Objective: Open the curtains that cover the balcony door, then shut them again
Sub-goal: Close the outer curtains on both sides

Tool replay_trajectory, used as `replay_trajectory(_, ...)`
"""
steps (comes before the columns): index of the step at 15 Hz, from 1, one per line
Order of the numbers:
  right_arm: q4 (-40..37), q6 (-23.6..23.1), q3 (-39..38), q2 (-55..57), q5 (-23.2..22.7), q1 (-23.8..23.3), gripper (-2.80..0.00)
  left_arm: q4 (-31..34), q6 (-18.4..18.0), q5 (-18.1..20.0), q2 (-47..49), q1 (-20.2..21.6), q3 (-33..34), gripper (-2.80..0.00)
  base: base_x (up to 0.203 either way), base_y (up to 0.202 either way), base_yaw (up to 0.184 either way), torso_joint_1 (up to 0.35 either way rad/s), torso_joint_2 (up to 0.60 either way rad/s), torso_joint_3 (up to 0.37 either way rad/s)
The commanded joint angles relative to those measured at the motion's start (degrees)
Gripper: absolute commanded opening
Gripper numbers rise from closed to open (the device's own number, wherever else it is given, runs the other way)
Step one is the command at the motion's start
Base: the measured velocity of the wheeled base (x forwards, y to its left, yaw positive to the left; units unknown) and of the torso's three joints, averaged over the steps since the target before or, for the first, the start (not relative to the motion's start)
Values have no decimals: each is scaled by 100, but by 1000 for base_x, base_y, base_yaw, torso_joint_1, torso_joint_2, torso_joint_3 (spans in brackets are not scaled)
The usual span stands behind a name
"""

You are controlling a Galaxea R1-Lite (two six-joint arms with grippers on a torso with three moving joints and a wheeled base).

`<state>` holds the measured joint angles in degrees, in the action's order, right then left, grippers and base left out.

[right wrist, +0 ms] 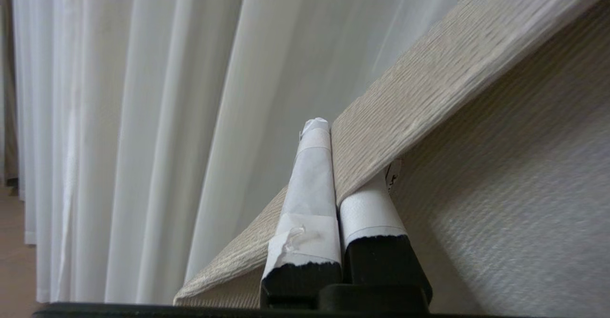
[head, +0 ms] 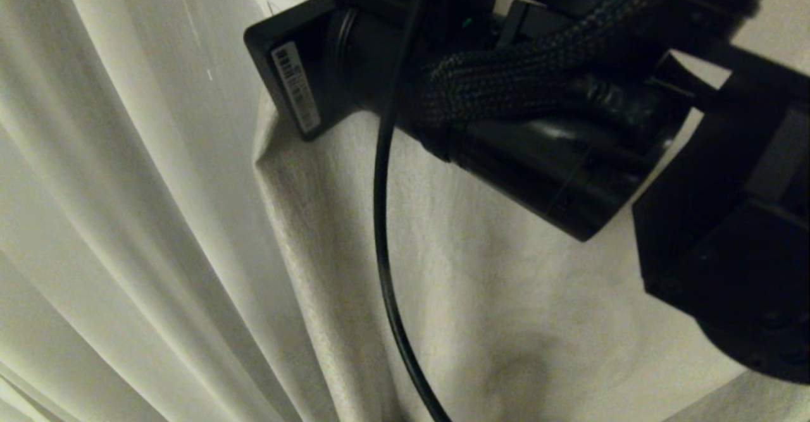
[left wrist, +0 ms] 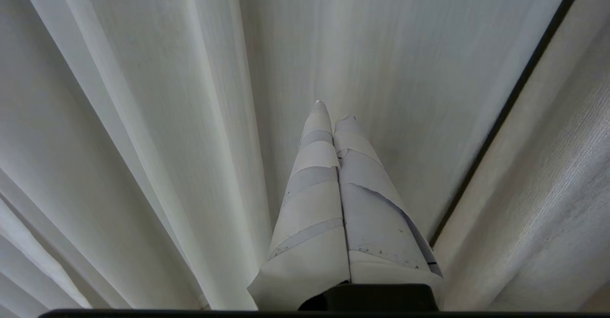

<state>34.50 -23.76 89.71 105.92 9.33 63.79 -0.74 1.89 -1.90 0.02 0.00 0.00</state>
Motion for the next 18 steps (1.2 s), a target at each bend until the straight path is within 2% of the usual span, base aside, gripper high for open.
replay_trajectory(1, 48, -15, 3, 78, 6, 48, -280, -5, 4, -3, -2, 0, 0, -280, 0, 0, 0, 0, 0, 0)
replay_trajectory(18, 233, -15, 11, 271, 175, 353, -280, -5, 4, -3, -2, 0, 0, -280, 0, 0, 0, 0, 0, 0)
